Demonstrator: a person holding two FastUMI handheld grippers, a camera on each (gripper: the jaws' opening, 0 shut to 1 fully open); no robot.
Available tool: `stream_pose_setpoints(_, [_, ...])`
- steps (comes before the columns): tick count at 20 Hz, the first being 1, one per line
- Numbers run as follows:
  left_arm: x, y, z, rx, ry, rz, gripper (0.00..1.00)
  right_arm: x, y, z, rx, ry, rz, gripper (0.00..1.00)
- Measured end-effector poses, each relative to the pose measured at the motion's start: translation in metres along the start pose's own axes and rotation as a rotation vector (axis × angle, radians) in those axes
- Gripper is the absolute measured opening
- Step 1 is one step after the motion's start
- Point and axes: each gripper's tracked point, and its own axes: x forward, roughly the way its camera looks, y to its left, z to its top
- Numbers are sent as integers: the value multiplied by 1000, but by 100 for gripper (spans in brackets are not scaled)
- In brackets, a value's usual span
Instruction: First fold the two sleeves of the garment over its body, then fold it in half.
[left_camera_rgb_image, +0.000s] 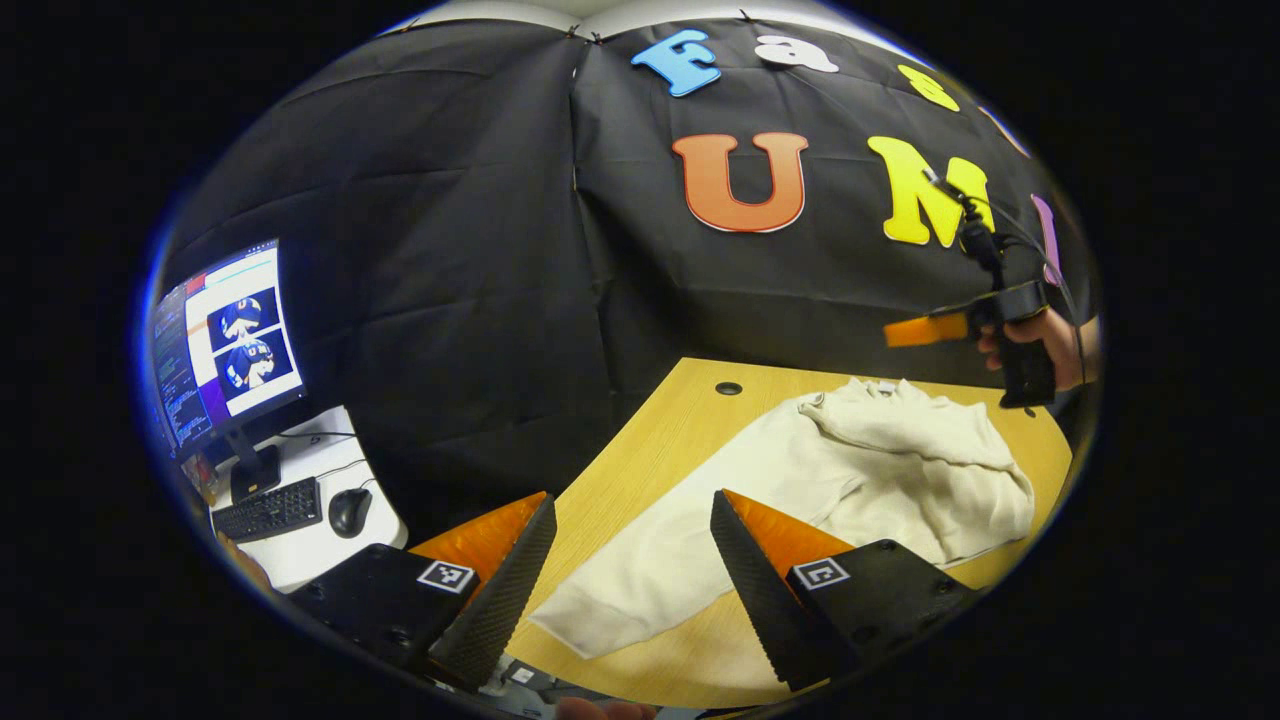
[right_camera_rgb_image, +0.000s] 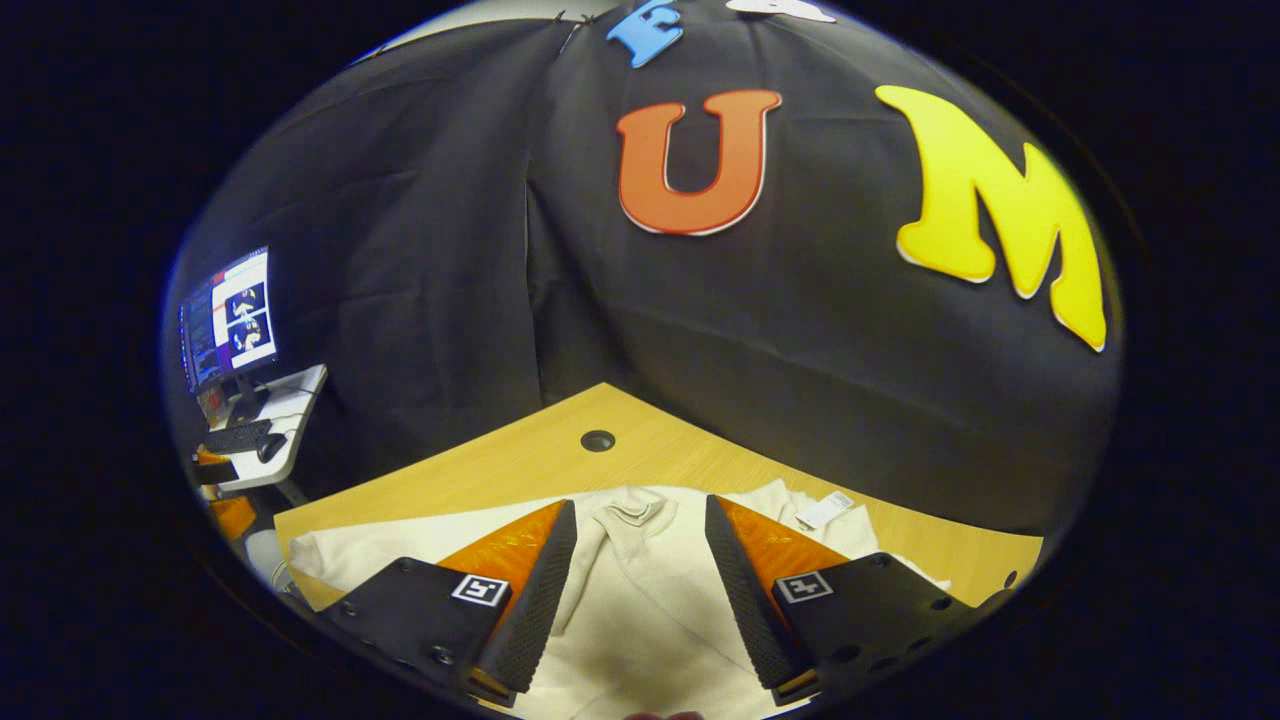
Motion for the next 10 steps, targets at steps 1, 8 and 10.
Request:
stream_pose_setpoints(1, [-2,1,-7,12,11,-9,99,-16,-1,-1,5,-13,-10,81])
stream_pose_setpoints(8, [-2,1,-75,67,133,-173,99,-122,5,-1,41,-31,-3,81])
stream_pose_setpoints(10, [5,16,-93,103,166,-177,100,-140,13,1,-8,-33,4,81])
